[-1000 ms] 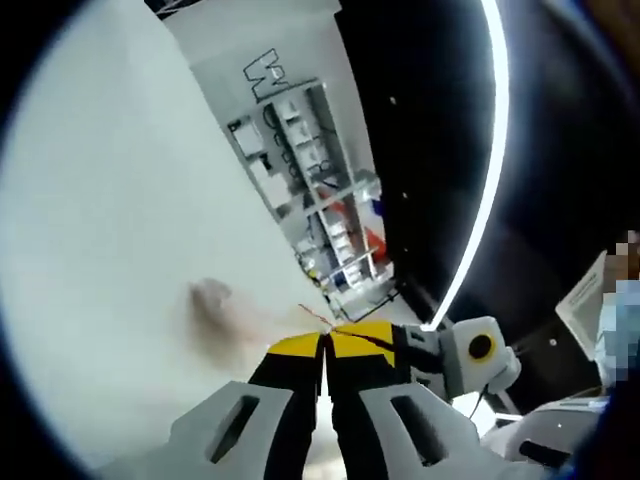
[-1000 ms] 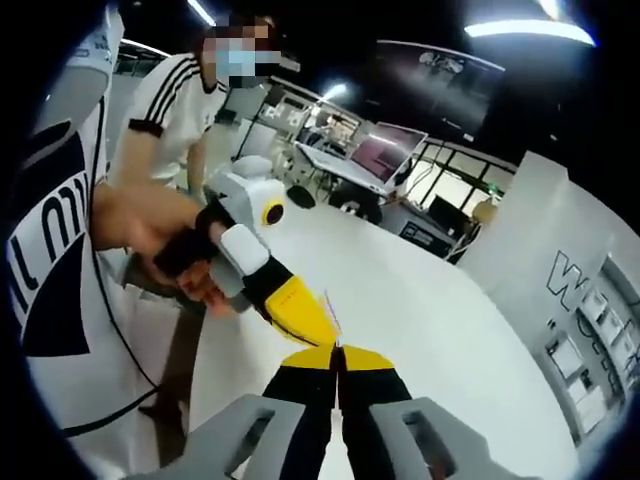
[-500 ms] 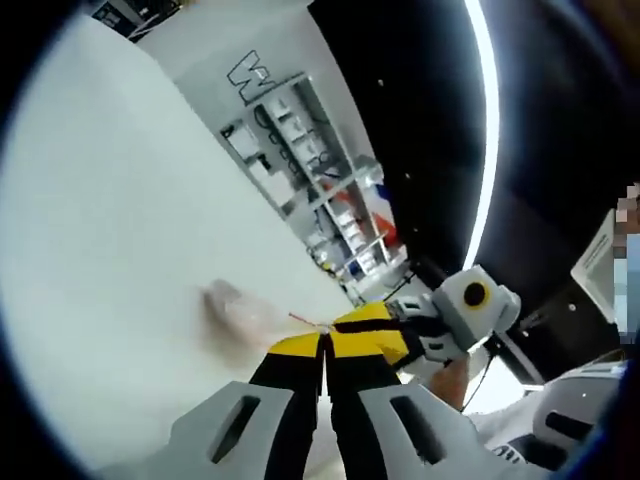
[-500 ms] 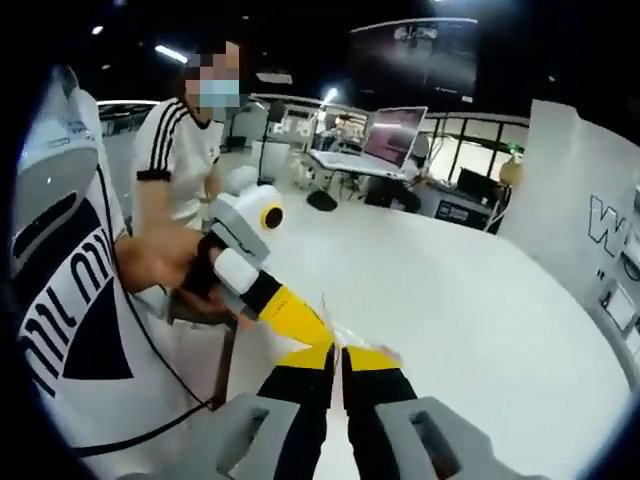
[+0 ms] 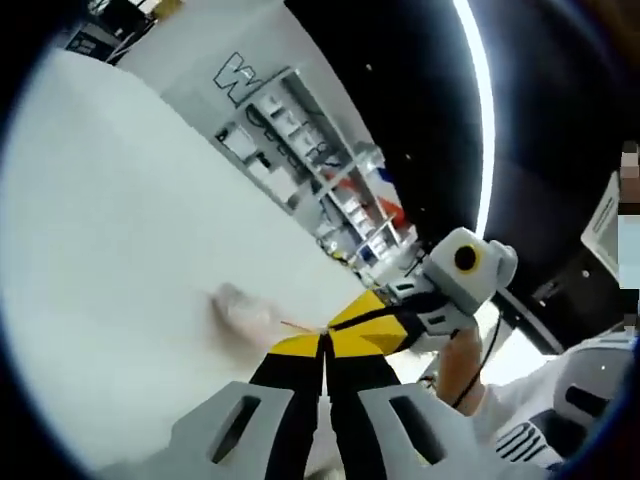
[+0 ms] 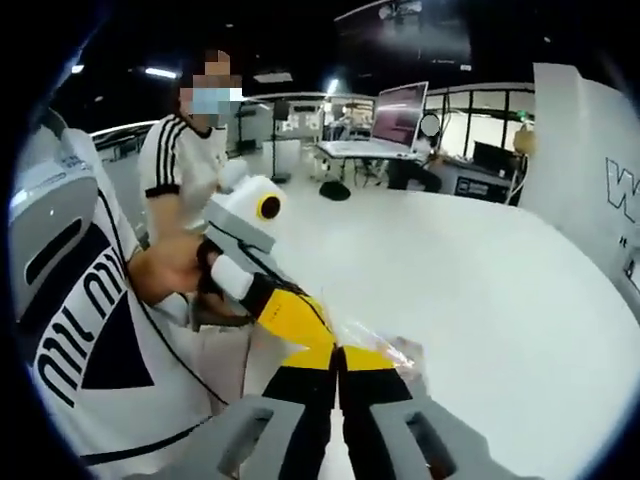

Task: Open the resealable bag by pulling the two sides of the seal apart until the entire bag opening is separated and visibly accessible.

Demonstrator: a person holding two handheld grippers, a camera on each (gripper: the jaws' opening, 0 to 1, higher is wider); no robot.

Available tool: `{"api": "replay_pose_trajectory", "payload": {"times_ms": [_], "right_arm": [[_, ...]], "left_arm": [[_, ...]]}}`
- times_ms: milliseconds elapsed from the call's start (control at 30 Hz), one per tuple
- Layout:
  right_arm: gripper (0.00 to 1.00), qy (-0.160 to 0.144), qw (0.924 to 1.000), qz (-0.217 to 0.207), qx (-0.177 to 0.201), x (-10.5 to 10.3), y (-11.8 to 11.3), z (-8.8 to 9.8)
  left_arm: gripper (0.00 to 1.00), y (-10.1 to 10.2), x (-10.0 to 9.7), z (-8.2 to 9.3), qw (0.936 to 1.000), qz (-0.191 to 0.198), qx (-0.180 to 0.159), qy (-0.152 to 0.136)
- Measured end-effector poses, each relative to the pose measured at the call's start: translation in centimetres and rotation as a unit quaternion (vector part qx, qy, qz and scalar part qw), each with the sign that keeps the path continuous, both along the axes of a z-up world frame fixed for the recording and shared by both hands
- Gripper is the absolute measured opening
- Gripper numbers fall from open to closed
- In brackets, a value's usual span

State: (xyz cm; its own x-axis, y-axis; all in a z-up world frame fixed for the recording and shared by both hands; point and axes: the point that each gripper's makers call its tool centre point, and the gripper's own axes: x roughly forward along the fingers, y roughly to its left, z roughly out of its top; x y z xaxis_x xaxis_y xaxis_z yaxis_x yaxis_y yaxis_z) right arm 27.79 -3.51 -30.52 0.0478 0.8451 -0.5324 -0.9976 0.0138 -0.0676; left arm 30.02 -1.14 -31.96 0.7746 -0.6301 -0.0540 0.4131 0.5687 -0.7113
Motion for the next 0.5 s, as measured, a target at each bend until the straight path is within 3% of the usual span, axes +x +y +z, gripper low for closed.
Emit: {"api": "replay_pose_trajectory", "payload": {"times_ms": [67,367,400,500], "right_arm": [[0.00,-0.030,0.9995,-0.010,-0.001,0.2,0.1,0.1],[0.00,-0.099,0.9945,-0.034,0.001,0.0,0.0,0.2],[0.00,-0.122,0.9915,-0.046,0.011,0.6,0.1,0.8],[0.00,-0.127,0.9906,-0.049,0.011,0.5,0.1,1.2]], "left_arm": [[0.01,-1.9,-1.1,0.8,0.9999,0.005,0.012,0.000],[0.00,-1.8,-0.8,0.7,0.9996,0.006,0.026,0.006],[0.00,-1.7,-0.8,0.0,0.9986,0.006,0.052,0.010],[0.00,-2.3,-1.0,-0.1,0.9996,0.000,0.021,0.018]]}}
